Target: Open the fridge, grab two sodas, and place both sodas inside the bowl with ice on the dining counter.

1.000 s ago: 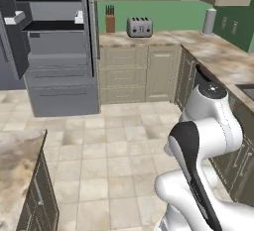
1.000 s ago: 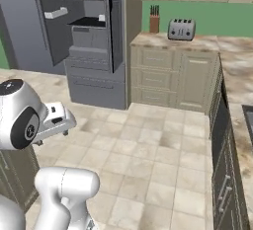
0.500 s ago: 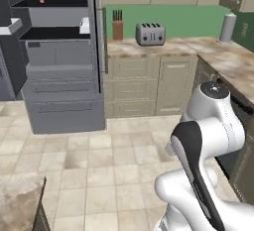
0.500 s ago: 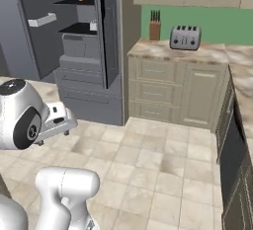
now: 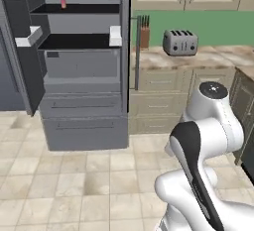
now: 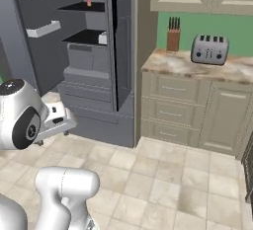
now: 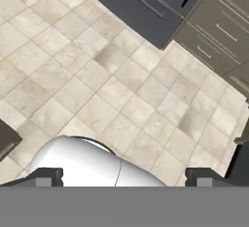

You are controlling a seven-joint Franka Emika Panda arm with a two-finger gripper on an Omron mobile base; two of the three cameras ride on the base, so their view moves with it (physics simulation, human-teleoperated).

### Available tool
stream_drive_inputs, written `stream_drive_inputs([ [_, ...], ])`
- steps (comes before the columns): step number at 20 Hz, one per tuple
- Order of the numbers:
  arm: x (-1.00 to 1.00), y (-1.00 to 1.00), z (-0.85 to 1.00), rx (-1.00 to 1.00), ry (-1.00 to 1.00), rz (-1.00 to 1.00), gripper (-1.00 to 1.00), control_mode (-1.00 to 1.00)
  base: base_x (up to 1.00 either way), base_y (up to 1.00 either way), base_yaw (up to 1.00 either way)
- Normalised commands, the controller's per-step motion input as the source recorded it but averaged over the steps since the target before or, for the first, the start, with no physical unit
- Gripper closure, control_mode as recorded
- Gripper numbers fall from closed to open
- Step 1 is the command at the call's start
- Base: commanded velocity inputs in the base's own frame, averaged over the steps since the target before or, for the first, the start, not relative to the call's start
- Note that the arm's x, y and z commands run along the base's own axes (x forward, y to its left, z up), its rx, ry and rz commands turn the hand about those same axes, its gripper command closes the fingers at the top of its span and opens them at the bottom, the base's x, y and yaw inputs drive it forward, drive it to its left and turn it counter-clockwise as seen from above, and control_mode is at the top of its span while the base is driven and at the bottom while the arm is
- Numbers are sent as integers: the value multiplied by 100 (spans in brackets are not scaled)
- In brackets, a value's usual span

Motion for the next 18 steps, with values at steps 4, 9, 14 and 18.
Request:
stream_drive_inputs([
  [4,0,0,0,0,0,0,-100,100,100,42,18],
  [9,0,0,0,0,0,0,-100,100,100,44,17],
  [14,0,0,0,0,0,0,-100,100,100,38,15],
  [18,0,0,0,0,0,0,-100,100,91,28,5],
])
